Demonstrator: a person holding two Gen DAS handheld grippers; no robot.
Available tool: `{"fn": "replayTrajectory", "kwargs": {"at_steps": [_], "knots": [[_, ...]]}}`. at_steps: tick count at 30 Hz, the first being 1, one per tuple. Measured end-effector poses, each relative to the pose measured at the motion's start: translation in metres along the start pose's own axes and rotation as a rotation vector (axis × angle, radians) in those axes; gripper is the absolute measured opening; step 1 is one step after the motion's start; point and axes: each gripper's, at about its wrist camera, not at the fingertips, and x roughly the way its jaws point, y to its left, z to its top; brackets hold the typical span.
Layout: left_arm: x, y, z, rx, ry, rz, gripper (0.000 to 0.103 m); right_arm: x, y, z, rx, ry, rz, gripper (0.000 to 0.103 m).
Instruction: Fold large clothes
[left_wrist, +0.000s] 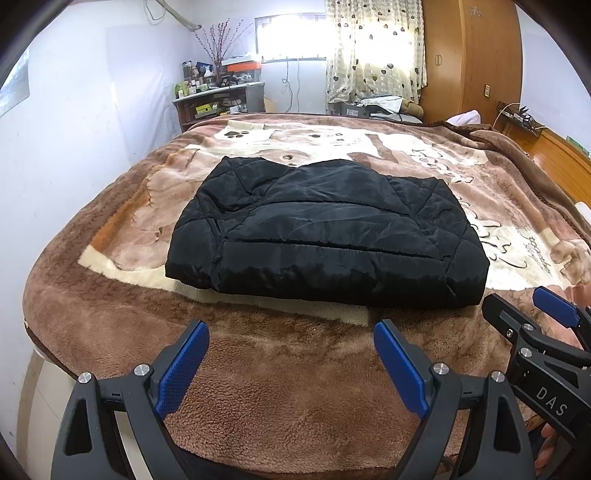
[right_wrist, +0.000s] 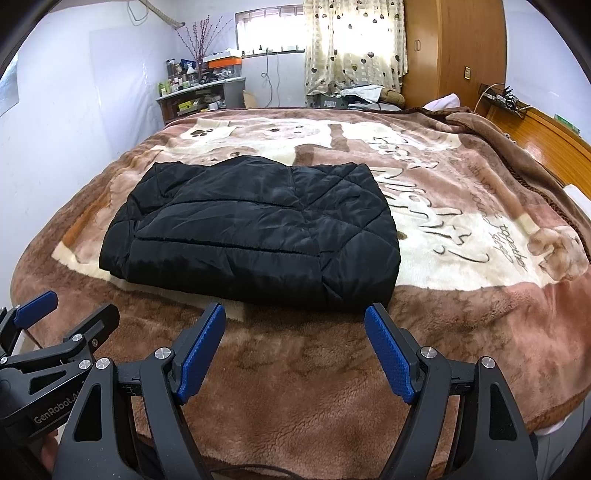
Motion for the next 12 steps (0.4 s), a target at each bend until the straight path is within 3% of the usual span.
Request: {"fn": "replayTrajectory", "kwargs": {"at_steps": [12], "knots": [[0.0055,0.0035,0.0027,0.013,0.002,0.000,0.091,0.0026,0.0000,-0.0035,0.006,0.006,-0.001,0.078]]}}
